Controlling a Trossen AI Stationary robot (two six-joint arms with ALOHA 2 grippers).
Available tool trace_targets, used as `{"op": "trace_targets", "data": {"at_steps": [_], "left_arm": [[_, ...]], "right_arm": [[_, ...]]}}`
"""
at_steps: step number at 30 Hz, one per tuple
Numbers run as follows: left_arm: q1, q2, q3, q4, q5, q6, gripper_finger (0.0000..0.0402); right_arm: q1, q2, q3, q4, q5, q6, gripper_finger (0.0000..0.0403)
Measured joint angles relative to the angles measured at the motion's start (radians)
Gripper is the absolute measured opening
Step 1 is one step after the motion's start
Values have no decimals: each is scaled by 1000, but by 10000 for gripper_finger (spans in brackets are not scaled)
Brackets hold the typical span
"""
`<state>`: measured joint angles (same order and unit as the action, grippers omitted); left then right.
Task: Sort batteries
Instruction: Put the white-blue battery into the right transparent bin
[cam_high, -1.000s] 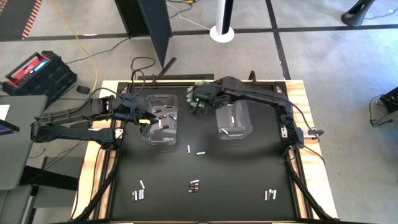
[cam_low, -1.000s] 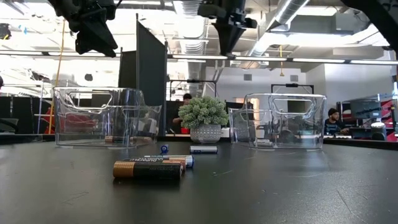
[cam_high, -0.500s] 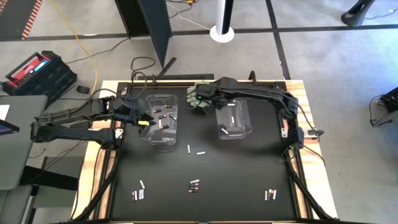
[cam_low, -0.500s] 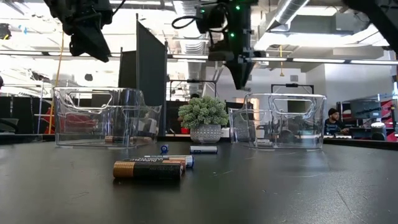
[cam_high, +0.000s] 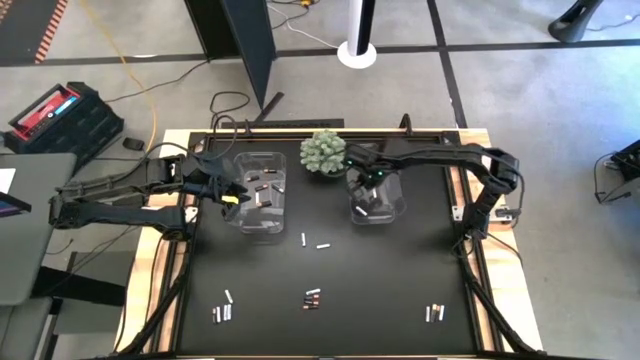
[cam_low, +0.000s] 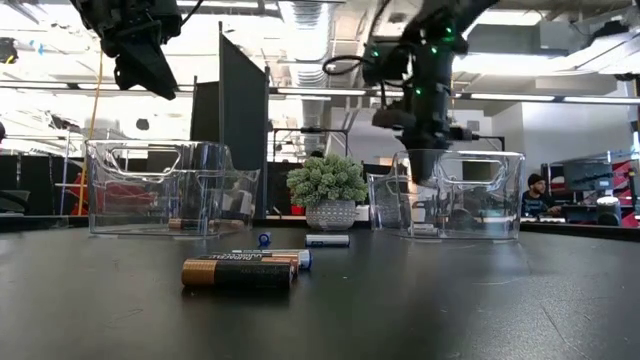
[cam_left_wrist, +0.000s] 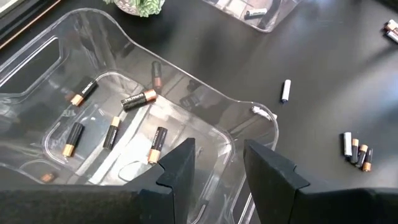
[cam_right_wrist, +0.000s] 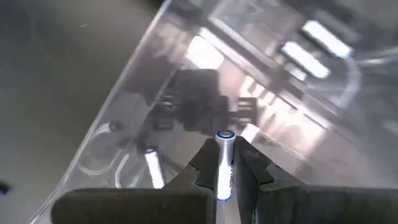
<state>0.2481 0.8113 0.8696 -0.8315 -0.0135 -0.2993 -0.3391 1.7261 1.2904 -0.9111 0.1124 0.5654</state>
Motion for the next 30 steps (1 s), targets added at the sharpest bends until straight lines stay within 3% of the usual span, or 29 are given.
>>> {"op": "trace_targets", "data": {"at_steps": [3, 15, 30], "left_arm": [[0, 0, 0, 4, 0, -7, 133], [0, 0, 0, 7, 0, -10, 133], [0, 0, 0, 7, 0, -11, 133]], "right_arm": [[-19, 10, -57, 60, -62, -89, 45], [-50, 123, -80, 69, -65, -232, 59], [-50, 115, -80, 71, -65, -257, 143]]}}
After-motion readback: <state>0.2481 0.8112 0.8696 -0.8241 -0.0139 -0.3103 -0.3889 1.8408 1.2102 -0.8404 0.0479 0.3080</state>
